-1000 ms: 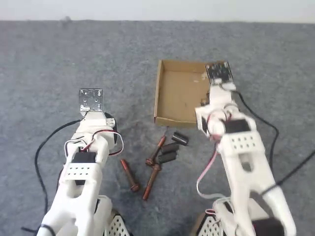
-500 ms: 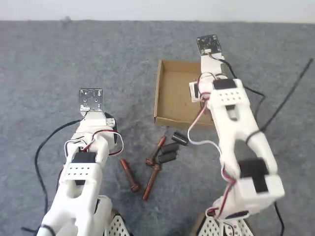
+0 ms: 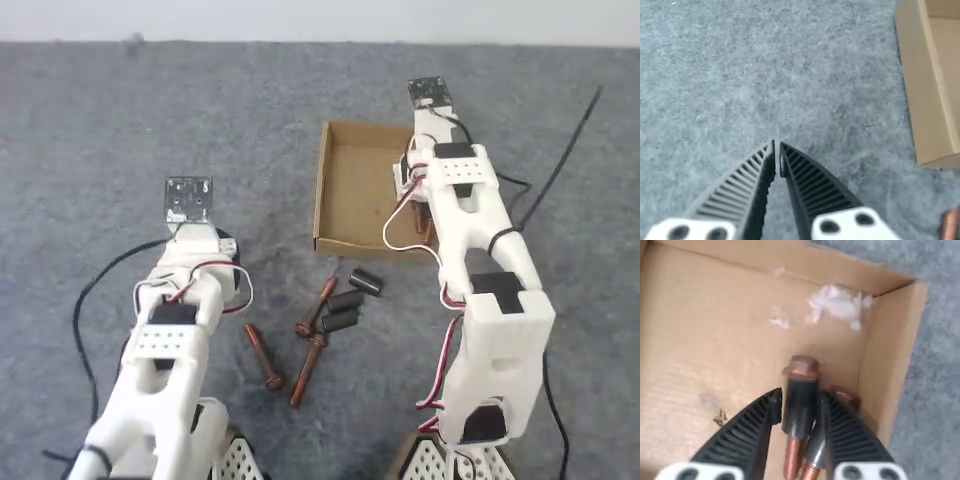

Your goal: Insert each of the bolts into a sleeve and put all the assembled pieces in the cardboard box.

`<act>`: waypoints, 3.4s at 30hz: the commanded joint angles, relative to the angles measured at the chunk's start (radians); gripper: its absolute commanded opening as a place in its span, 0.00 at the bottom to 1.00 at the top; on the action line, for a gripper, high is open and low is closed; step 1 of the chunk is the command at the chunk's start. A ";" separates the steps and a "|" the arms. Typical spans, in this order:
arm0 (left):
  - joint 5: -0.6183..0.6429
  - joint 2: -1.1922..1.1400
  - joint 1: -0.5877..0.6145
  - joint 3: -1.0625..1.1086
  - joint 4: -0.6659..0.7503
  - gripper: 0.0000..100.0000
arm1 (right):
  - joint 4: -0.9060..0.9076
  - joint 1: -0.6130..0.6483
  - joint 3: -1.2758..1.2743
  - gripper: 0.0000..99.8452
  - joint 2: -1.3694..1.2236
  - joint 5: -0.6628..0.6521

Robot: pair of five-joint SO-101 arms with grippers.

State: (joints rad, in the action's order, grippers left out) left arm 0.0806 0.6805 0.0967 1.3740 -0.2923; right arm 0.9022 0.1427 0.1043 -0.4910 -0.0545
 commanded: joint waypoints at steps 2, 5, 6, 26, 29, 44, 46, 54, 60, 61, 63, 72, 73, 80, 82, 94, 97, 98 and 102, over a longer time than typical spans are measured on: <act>0.000 -0.157 0.002 -0.153 0.009 0.02 | 0.008 -0.015 0.074 0.07 0.021 -0.011; -0.003 -0.206 0.005 -0.217 -0.057 0.02 | 0.018 -0.027 0.074 0.00 0.035 -0.011; -0.003 -0.213 0.014 -0.229 -0.071 0.02 | 0.039 -0.028 0.074 0.01 0.047 -0.011; -0.006 -0.227 0.103 -0.251 -0.015 0.02 | 0.682 0.122 -0.015 0.01 0.372 -0.183; -0.006 -0.227 0.114 -0.254 -0.014 0.02 | 0.657 0.159 -0.118 0.01 0.429 -0.190; -0.006 -0.227 0.112 -0.248 -0.020 0.02 | 0.395 0.337 -0.654 0.01 0.840 -0.224; -0.009 -0.227 0.110 -0.243 -0.035 0.02 | 0.331 0.337 -0.715 0.01 0.828 -0.287; -0.110 -0.224 0.072 -0.239 -0.041 0.02 | 0.209 0.337 -0.721 0.09 0.694 -0.330; -0.167 -0.226 0.052 -0.237 -0.041 0.02 | 0.159 0.337 -0.651 0.05 0.561 -0.379; -0.178 -0.226 0.051 -0.237 -0.041 0.02 | 0.151 0.337 -0.635 0.05 0.542 -0.384; -0.193 -0.226 0.049 -0.237 -0.038 0.02 | 0.150 0.331 -0.595 0.06 0.510 -0.385; -0.193 -0.226 0.049 -0.237 -0.035 0.02 | 0.102 0.331 -0.546 0.11 0.409 -0.480; -0.193 -0.226 0.049 -0.237 -0.035 0.02 | 0.099 0.331 -0.546 0.11 0.404 -0.486; -0.193 -0.226 0.049 -0.237 -0.035 0.02 | 0.062 0.338 -0.546 0.11 0.374 -0.483; -0.193 -0.226 0.049 -0.237 -0.035 0.02 | 0.054 0.338 -0.546 0.11 0.361 -0.480; -0.193 -0.226 0.049 -0.237 -0.035 0.02 | 0.133 0.338 -0.439 0.11 0.343 -0.192; -0.193 -0.226 0.049 -0.239 -0.035 0.02 | 0.108 0.338 -0.450 0.11 0.317 -0.193; -0.193 -0.226 0.049 -0.239 -0.035 0.02 | 0.107 0.338 -0.448 0.11 0.302 -0.193; -0.193 -0.226 0.049 -0.239 -0.035 0.02 | 0.114 0.340 -0.423 0.11 0.268 -0.193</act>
State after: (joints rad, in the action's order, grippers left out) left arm -0.1051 0.4473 0.1488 1.1684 -0.3291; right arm 1.0265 0.4818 -0.3821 -0.2225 -0.2601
